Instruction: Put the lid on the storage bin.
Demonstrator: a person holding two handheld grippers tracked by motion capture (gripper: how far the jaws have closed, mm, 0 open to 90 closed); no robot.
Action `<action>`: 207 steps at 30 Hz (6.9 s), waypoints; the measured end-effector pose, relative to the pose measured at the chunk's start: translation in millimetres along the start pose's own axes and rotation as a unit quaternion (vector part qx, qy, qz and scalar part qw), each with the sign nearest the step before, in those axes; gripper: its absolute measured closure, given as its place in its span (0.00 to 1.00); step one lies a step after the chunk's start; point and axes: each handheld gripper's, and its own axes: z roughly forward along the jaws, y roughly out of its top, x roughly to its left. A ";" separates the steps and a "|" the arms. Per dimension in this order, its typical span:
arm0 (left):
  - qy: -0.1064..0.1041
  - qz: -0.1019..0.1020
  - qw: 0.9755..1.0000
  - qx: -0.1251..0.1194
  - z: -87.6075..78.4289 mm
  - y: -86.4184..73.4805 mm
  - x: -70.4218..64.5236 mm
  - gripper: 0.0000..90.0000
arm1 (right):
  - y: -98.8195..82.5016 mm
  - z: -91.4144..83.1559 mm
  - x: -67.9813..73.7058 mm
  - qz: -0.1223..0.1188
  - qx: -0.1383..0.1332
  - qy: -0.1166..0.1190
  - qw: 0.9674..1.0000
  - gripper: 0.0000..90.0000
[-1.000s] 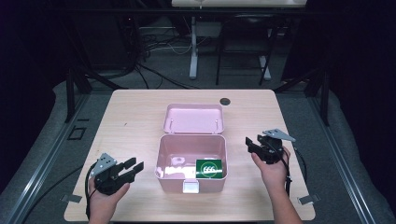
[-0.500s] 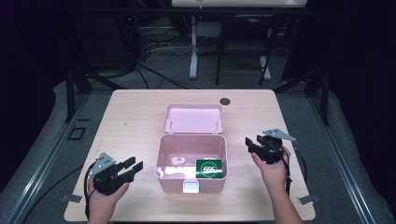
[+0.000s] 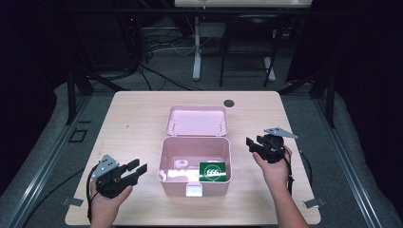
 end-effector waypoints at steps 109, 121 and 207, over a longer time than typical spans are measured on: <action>-0.063 0.041 0.997 0.022 18.1 9.6 -36.2 0.79 | 95.9 123.9 49.3 0.051 0.166 -0.016 0.985 0.91; -0.063 0.040 0.997 0.022 18.2 9.6 -36.1 0.79 | 99.1 119.2 51.5 0.060 0.159 -0.019 0.985 0.93; -0.059 0.039 0.997 0.016 20.4 9.4 -36.7 0.79 | 106.4 8.0 75.0 -0.042 -0.032 0.029 0.998 0.97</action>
